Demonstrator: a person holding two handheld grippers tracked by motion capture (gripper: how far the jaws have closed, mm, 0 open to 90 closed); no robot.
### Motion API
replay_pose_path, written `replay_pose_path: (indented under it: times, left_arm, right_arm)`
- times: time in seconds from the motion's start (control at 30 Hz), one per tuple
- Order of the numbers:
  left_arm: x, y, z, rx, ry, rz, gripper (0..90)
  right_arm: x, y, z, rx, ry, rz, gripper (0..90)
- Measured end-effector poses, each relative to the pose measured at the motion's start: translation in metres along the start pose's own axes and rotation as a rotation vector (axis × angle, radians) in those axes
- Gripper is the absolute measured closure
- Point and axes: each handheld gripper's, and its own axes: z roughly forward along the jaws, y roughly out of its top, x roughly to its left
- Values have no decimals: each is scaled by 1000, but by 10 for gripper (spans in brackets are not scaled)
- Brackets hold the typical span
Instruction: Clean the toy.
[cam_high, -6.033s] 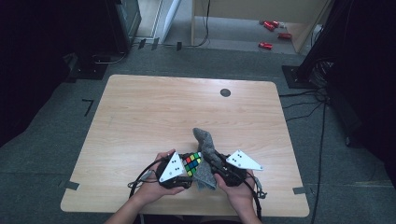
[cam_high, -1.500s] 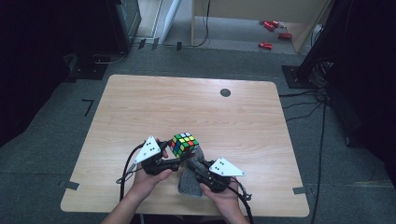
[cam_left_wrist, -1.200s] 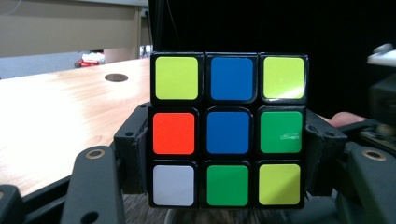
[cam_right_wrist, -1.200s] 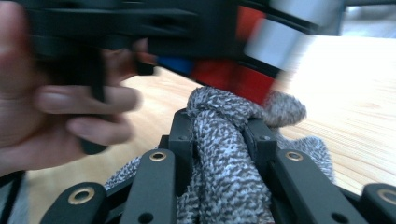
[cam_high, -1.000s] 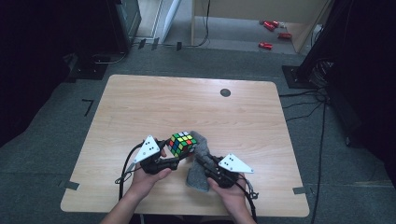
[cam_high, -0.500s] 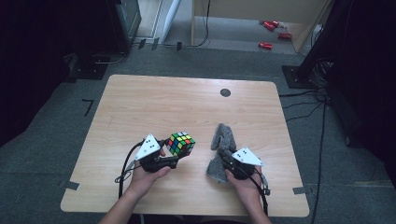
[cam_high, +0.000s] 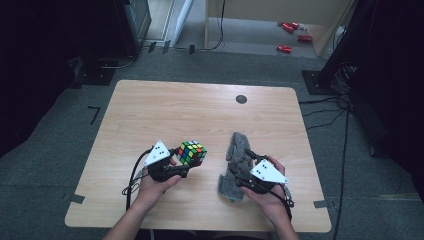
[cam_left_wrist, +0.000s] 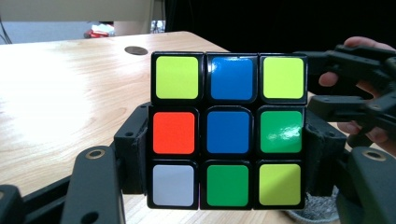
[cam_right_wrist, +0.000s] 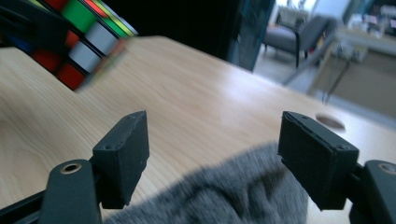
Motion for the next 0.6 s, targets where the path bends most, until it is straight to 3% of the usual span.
replay_pose_path:
  times: [0.17,0.37,0.6]
  left_arm:
    - [-3,3,0,13,-35,-29,344]
    - [-6,6,2,47,-85,-66,344]
    - [-11,7,7,100,-112,-74,344]
  right_arm:
    - [21,9,4,-63,67,-113,227]
    - [44,4,15,-76,124,-231,217]
    - [56,1,20,-97,142,-277,193]
